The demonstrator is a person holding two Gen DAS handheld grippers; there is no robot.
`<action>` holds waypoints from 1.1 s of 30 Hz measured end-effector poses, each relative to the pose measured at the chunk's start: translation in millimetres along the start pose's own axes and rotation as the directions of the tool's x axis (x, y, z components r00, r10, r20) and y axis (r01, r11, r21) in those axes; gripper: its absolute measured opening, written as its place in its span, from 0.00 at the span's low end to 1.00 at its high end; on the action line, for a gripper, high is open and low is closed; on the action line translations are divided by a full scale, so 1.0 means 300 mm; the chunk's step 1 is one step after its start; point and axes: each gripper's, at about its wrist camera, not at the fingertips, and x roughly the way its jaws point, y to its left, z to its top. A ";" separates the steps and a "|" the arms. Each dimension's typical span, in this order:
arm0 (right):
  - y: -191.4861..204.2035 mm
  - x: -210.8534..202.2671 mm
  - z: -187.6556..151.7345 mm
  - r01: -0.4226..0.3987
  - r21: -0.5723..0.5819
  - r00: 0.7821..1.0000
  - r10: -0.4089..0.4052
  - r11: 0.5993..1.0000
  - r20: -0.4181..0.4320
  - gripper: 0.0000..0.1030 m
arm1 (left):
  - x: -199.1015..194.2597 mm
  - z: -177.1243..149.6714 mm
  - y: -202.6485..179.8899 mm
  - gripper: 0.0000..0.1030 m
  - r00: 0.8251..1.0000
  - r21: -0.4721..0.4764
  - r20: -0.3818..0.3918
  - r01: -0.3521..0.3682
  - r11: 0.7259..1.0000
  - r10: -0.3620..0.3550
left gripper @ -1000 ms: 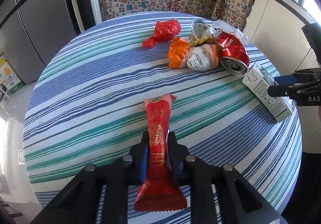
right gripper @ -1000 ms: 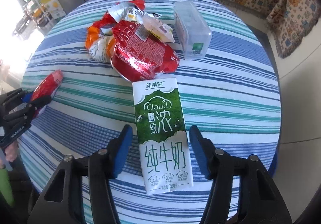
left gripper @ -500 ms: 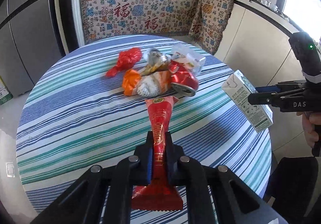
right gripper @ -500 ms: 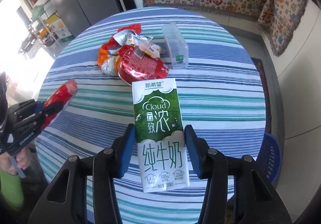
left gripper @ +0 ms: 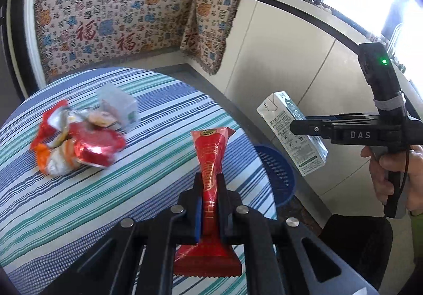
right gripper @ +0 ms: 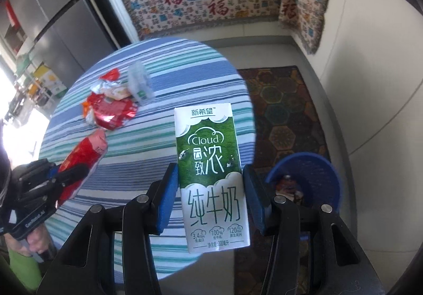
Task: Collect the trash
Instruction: 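Carry the red wrapper and milk carton over the blue wastebasket and release both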
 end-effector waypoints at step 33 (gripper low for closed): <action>-0.887 0.265 -0.269 0.119 0.498 0.993 -0.089 0.859 -0.084 0.51 | 0.926 0.075 -0.576 0.10 0.975 0.088 -0.187 0.135 0.987 -0.117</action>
